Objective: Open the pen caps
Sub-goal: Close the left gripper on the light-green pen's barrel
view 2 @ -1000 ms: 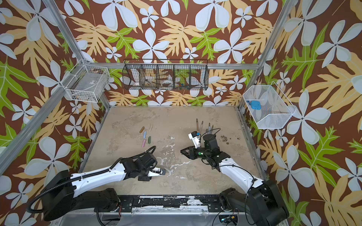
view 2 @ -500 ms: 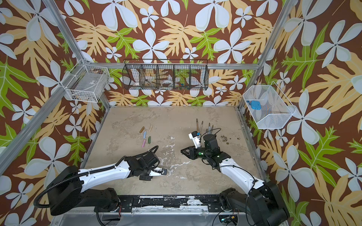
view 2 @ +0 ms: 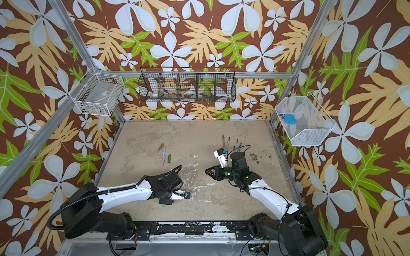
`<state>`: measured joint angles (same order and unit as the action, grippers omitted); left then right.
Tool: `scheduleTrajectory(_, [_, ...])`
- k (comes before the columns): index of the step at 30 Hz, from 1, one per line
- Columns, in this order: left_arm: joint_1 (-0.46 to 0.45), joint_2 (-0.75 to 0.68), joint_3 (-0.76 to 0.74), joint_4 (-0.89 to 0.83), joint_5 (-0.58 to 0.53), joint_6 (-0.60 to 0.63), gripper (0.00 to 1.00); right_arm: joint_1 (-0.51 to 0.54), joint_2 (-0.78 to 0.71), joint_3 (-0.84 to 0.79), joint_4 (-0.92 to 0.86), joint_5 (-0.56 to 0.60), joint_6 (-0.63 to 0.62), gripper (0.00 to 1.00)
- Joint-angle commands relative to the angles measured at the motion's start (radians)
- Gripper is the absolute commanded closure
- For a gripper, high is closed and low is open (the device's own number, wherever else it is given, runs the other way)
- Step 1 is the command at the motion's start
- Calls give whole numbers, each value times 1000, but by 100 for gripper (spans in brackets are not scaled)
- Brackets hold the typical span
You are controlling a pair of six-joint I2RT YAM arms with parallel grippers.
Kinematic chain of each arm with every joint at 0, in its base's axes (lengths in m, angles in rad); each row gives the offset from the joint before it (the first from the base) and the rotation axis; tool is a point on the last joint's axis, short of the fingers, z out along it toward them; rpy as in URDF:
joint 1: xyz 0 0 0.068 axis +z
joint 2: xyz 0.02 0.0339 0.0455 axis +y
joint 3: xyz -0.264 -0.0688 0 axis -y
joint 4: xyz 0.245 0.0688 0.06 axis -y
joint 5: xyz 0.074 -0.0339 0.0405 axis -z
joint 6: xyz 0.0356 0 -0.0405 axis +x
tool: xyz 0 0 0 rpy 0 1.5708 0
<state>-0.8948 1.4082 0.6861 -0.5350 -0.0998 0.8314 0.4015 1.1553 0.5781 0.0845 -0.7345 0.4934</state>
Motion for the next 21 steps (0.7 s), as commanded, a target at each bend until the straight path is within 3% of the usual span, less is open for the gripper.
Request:
scheduleTrajectory(1, [-1,10,10,-31,22,-3,83,1,-6,6,6,3,-7,70])
scheduleTrajectory(13, [-1,0,-3,-16,53,-17,75,2,-12,8,0,7,-11,70])
scheduleTrajectory(21, [0,-40,-1,-16,61,-18,91,1,-16,9,-2,11,-16,70])
